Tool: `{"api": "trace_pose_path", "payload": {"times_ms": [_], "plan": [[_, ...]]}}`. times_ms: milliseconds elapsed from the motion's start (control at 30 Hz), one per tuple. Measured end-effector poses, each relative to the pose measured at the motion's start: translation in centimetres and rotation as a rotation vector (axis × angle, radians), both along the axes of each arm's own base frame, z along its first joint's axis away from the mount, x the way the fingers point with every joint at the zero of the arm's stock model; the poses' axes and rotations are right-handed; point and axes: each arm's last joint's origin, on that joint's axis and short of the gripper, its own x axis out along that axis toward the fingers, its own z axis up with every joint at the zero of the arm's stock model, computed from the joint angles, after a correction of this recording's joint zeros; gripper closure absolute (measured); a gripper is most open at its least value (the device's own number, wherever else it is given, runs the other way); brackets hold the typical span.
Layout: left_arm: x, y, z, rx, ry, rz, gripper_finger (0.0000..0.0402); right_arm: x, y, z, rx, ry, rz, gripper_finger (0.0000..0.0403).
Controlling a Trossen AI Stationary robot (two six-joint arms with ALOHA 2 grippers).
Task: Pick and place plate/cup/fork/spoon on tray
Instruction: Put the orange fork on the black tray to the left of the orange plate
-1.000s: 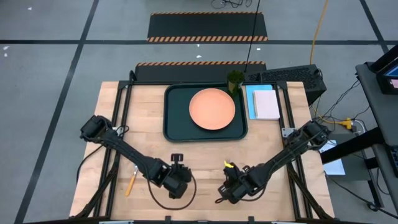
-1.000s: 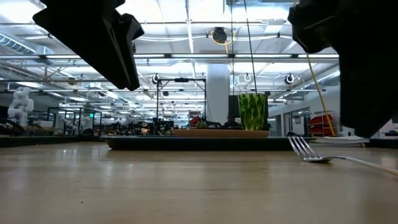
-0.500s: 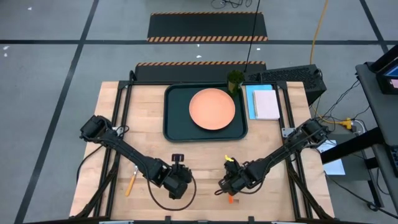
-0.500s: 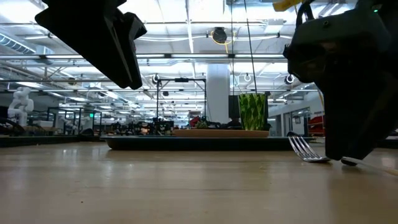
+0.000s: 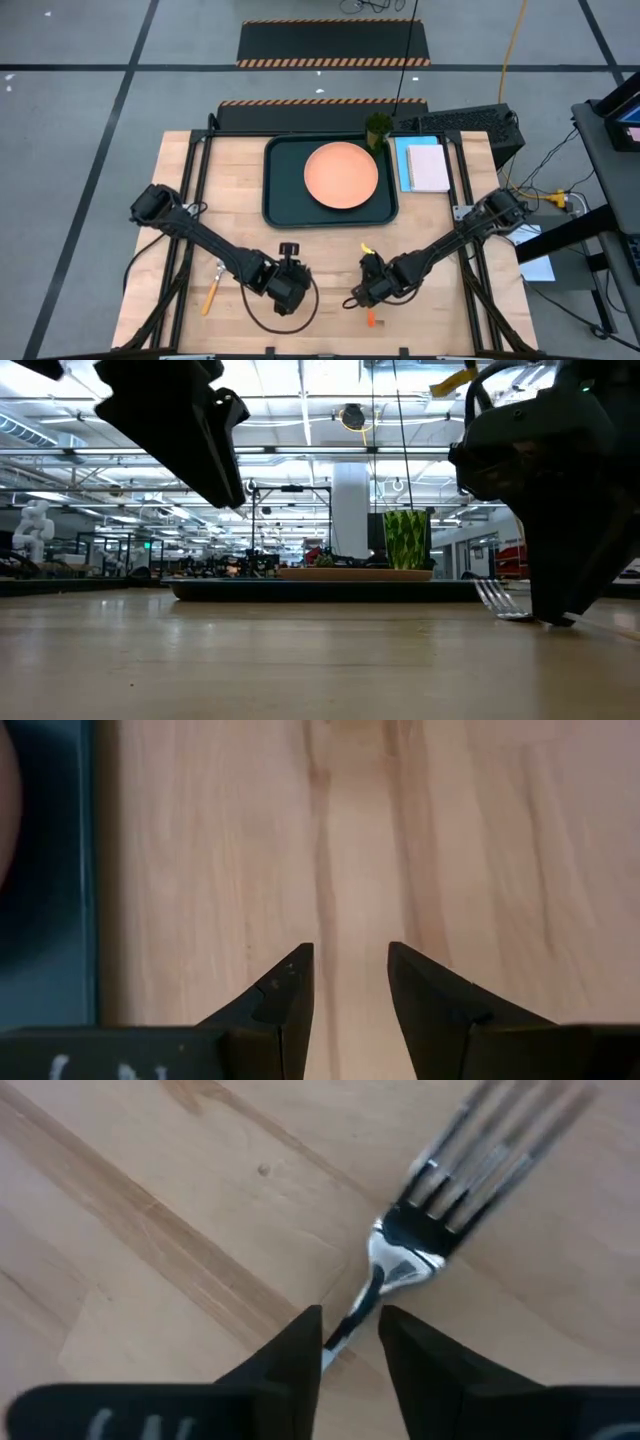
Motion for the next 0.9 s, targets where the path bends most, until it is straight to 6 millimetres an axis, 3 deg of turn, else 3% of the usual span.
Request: {"api": "trace_pose_path", "payload": {"times_ms": [233,433,667,900], "plan": [[0.7,1.6,0.0,0.019,0.008,0.015,0.0268,0.6,-1.4,-0.1,-0.025,0.022,0.106,0.0390],[1.5,3.3,0.0,0.038,0.019,0.037,0.0268,1.0,-3.2,0.9,-0.090,0.004,0.202,0.0393],[1.7,5.0,0.8,0.039,0.011,0.074,0.0268,0.6,-4.8,4.7,-0.222,-0.108,0.325,0.0400],[1.9,5.2,2.0,0.010,-0.072,0.095,0.0268,0.1,-5.6,8.0,-0.444,-0.239,0.394,0.0400]]}}
